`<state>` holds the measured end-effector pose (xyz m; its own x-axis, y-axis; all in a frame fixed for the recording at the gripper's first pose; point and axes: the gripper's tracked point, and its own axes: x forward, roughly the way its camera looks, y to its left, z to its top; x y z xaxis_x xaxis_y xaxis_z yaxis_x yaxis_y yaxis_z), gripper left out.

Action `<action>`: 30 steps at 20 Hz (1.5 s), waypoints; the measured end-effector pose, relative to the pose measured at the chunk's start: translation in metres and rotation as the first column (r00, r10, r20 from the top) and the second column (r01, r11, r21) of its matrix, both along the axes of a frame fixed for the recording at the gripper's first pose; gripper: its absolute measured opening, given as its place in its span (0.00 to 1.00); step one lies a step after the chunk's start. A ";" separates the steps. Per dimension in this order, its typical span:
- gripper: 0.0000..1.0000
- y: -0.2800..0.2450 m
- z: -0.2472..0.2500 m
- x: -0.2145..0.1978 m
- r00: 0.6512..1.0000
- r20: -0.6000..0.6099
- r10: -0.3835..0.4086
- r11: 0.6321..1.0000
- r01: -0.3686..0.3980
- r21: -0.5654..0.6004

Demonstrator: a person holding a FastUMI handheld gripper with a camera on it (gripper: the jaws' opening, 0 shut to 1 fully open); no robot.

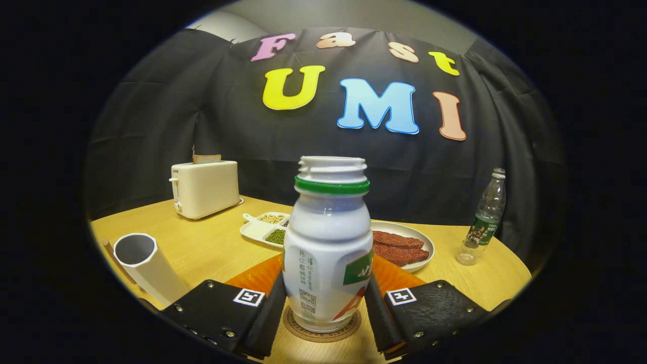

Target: Take the bottle from table, then pour the juice into the cup, finally place the bottle on the coaster

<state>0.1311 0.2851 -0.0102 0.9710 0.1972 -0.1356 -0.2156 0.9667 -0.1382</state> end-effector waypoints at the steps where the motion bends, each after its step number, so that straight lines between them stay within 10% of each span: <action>1: 0.73 -0.001 -0.001 0.000 1.000 0.004 0.000 1.000 0.000 0.005; 4: 0.78 -0.002 0.006 -0.003 1.000 0.021 0.003 1.000 -0.004 0.025; 6: 0.99 -0.005 0.015 -0.008 0.999 0.039 -0.004 1.000 0.003 0.026; 24: 0.97 -0.040 0.242 -0.121 0.958 0.270 -0.097 0.994 0.081 0.071; 30: 0.97 -0.057 0.196 -0.134 0.961 0.275 -0.035 0.998 0.021 0.052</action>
